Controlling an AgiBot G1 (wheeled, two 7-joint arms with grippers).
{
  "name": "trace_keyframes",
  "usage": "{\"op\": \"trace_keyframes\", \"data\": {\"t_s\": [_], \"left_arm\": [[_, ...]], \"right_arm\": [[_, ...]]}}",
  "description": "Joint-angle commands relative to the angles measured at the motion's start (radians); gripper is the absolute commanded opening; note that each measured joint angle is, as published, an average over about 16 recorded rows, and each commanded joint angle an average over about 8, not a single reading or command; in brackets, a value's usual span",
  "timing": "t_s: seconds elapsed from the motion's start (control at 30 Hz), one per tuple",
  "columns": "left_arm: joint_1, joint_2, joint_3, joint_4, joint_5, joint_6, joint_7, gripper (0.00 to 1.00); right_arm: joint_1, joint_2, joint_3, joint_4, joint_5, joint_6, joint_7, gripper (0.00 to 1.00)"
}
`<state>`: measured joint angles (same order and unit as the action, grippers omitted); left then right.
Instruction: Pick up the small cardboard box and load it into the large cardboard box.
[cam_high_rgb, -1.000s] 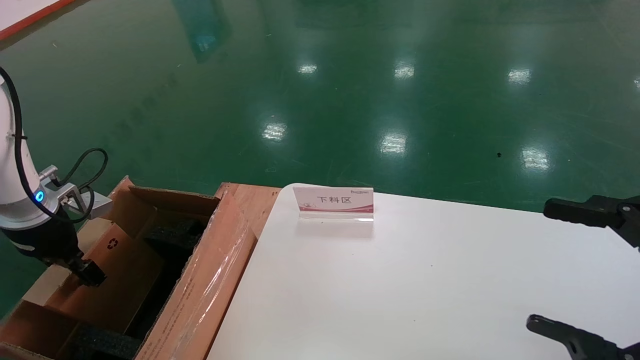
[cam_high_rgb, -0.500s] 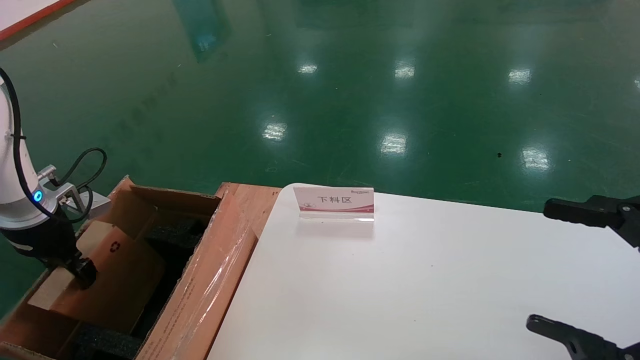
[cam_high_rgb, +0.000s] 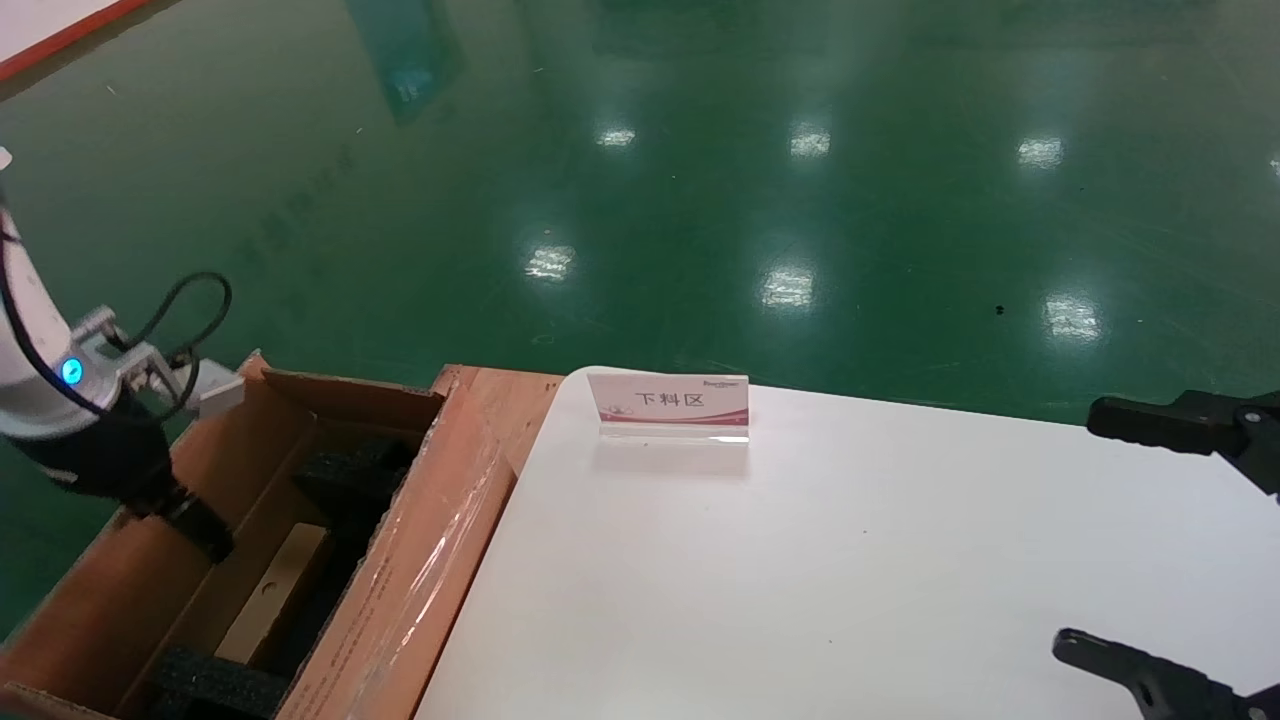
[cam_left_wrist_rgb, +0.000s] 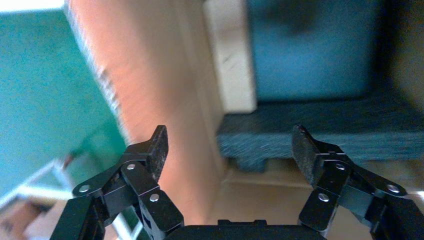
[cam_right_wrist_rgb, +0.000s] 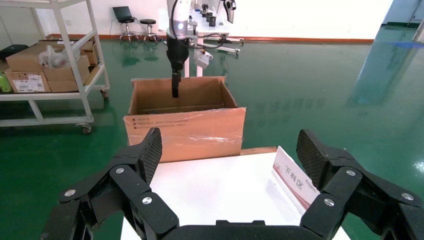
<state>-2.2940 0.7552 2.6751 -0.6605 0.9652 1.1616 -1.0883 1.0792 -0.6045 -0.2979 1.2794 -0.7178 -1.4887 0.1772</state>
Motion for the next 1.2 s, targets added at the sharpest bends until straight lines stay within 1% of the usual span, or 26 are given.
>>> {"op": "trace_keyframes", "data": {"t_s": [0.03,0.2,0.43,0.57,0.7,0.8,0.9,1.2], "left_arm": [[-0.042,-0.012,-0.012,-0.031,-0.008,0.004,0.029,1.0],[-0.173,-0.067,-0.041,-0.149,-0.025,0.002,0.064,1.0],[-0.339,-0.182,-0.095,-0.299,-0.084,0.026,0.135,1.0],[-0.396,-0.23,-0.117,-0.35,-0.111,0.04,0.158,1.0],[-0.419,-0.249,-0.129,-0.377,-0.119,0.045,0.166,1.0],[-0.41,-0.253,-0.156,-0.389,-0.122,0.05,0.174,1.0],[-0.364,-0.252,-0.224,-0.399,-0.126,0.059,0.196,1.0],[-0.124,-0.236,-0.553,-0.433,-0.142,0.1,0.303,1.0]], "right_arm": [[0.0,0.0,0.0,0.0,0.0,0.0,0.0,1.0],[0.0,0.0,0.0,0.0,0.0,0.0,0.0,1.0],[0.0,0.0,-0.001,0.0,0.0,0.0,0.0,1.0],[0.0,0.0,-0.001,0.0,0.0,0.0,-0.001,1.0],[0.0,0.0,-0.001,-0.001,0.0,0.0,-0.001,1.0],[0.0,0.0,-0.001,-0.001,0.001,0.0,-0.001,1.0],[0.0,0.0,-0.001,-0.001,0.001,0.0,-0.001,1.0],[0.001,0.0,-0.002,-0.001,0.001,0.0,-0.001,1.0]]}}
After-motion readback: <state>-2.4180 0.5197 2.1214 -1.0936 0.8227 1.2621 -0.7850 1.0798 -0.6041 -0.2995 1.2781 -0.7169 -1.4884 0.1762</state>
